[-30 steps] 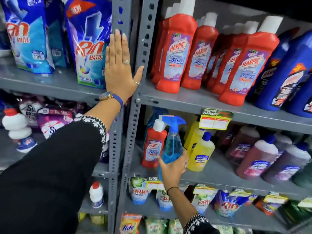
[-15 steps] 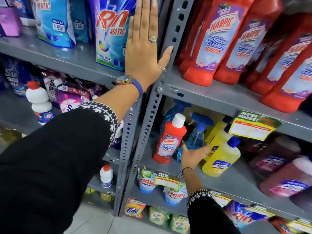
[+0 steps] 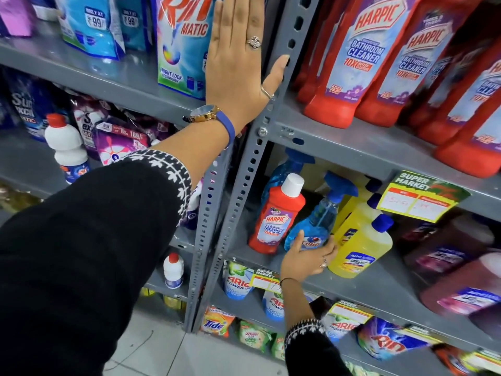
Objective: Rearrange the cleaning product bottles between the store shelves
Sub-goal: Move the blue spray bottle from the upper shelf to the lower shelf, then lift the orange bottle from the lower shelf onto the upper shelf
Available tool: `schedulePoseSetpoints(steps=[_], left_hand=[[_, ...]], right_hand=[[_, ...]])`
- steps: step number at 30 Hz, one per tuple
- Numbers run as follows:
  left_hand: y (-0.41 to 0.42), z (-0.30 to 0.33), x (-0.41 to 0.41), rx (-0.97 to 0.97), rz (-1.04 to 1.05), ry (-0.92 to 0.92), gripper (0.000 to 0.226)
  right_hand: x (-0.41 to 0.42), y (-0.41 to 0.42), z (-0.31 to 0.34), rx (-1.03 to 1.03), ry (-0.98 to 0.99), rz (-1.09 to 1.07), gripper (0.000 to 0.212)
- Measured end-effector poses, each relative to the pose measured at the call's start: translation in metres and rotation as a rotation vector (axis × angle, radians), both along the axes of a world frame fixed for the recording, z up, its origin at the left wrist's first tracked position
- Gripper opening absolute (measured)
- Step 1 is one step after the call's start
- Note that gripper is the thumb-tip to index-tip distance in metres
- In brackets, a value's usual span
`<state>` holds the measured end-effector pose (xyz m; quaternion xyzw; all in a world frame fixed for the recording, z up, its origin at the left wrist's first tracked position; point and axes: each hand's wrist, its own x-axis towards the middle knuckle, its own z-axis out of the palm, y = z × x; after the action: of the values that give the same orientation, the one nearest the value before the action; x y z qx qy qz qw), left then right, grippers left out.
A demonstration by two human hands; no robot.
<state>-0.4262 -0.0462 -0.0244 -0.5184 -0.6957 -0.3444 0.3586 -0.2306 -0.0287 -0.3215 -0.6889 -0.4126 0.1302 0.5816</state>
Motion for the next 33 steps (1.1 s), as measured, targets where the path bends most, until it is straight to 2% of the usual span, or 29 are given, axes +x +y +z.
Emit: schedulePoseSetpoints(steps=[2, 4, 6, 8, 10, 15, 19, 26, 30, 33], left_hand=[[0.0, 0.0, -0.001, 0.002, -0.008, -0.005, 0.076], [-0.001, 0.0, -0.001, -0.003, -0.016, -0.008, 0.076], [0.0, 0.0, 0.0, -0.011, -0.012, -0.01, 0.077], [0.0, 0.0, -0.001, -0.016, 0.0, -0.008, 0.077], [0.0, 0.0, -0.001, -0.01, 0.005, -0.002, 0.077], [0.002, 0.0, 0.0, 0.018, 0.011, 0.032, 0.075], [0.006, 0.0, -0.002, 0.132, -0.035, 0.047, 0.074], [0.007, 0.0, -0.002, 0.257, -0.09, 0.076, 0.071], [0.006, 0.0, -0.003, 0.262, -0.096, 0.064, 0.074], [0.006, 0.001, -0.002, 0.261, -0.11, 0.062, 0.075]], right_hand=[[-0.016, -0.019, -0.007, 0.054, 0.011, 0.097, 0.06], [-0.034, -0.029, -0.012, 0.041, 0.02, 0.281, 0.064], [-0.049, -0.026, -0.01, -0.003, 0.04, 0.38, 0.083], [-0.061, -0.018, -0.006, -0.076, 0.088, 0.389, 0.104], [-0.066, -0.011, -0.004, -0.119, 0.117, 0.374, 0.112], [-0.063, -0.005, -0.004, -0.169, 0.132, 0.348, 0.096], [-0.06, -0.017, 0.0, -0.139, 0.142, 0.397, 0.088], [-0.056, -0.055, 0.025, -0.096, 0.107, 0.496, 0.1], [-0.048, -0.076, 0.056, 0.017, 0.117, 0.559, 0.09], [-0.044, -0.087, 0.095, 0.159, 0.125, 0.551, 0.092]])
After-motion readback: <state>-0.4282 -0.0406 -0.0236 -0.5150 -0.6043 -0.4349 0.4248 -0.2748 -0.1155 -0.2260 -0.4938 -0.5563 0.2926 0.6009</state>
